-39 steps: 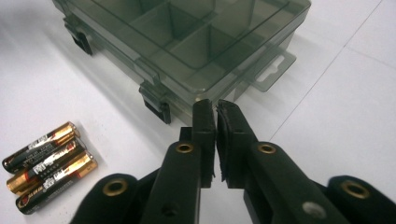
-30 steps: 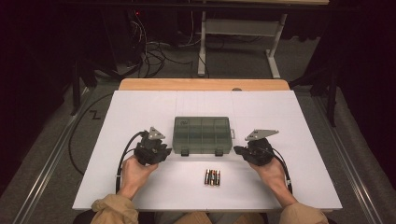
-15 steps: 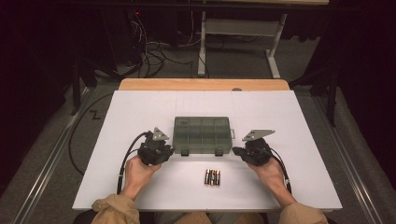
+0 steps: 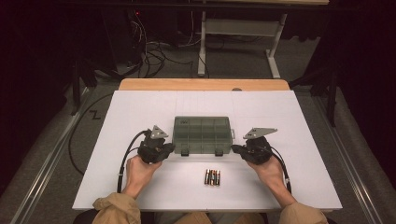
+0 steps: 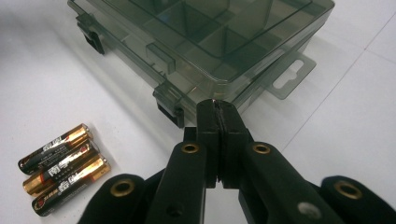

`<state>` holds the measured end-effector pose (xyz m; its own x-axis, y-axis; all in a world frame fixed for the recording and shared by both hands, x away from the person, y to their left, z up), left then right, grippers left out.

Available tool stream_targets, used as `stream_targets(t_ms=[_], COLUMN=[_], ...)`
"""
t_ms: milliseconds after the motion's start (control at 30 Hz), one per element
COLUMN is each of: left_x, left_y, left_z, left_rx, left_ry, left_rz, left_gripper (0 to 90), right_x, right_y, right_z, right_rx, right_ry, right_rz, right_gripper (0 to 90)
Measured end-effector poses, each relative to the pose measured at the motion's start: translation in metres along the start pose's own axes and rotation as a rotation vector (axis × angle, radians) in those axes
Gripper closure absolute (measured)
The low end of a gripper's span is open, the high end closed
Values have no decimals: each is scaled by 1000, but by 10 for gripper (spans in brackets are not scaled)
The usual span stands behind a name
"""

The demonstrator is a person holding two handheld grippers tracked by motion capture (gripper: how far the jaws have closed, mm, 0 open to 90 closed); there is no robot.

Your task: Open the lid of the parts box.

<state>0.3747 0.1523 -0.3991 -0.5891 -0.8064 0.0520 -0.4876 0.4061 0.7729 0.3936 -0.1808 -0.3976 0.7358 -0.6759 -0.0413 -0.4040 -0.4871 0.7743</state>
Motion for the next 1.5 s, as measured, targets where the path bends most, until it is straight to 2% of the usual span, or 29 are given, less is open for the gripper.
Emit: stream_targets(t_ms=[167,433,567,733,900,1100,1267,1500], left_x=[1,-2,-3,-3,-1,0,-2,-2], left_y=[2,7,7,9,8,6,10,12], left_z=[-3,-8,-11,-14,-16,-23,-28,-32], left_rx=[18,20,21,34,20,0,38,36], left_ry=[-2,13,5,5,-12,-27,7,22], left_rz=[-20,6,7,-20,-45,-63,-38,-45], left_gripper=[841,841,838,740,642,572,537,516], right_x=[0,-1,-1,0,1,3,4,9], right_y=[1,3,6,10,12,13,13,9], right_z=[-2,-9,-13,-18,-21,-24,-25,-26], right_rx=[-1,12,19,28,31,27,33,44], right_ry=[-7,-15,-25,-21,-27,-29,-28,-67], right_rz=[3,-2,-2,9,7,9,23,37], right_gripper=[900,900,900,900,900,895,874,803])
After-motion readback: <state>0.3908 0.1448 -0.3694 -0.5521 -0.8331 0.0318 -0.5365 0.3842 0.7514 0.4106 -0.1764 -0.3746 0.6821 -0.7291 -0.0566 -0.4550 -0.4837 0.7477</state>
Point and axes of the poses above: each handheld gripper's, and its own axes: y roughly backward along the jaws, z roughly out of its underside, x roughly to its right, the point moved 1 cm from there along -y, roughly forward along the jaws, and after that the axes turned 7 degrees about -x, right-handed, at the moved point
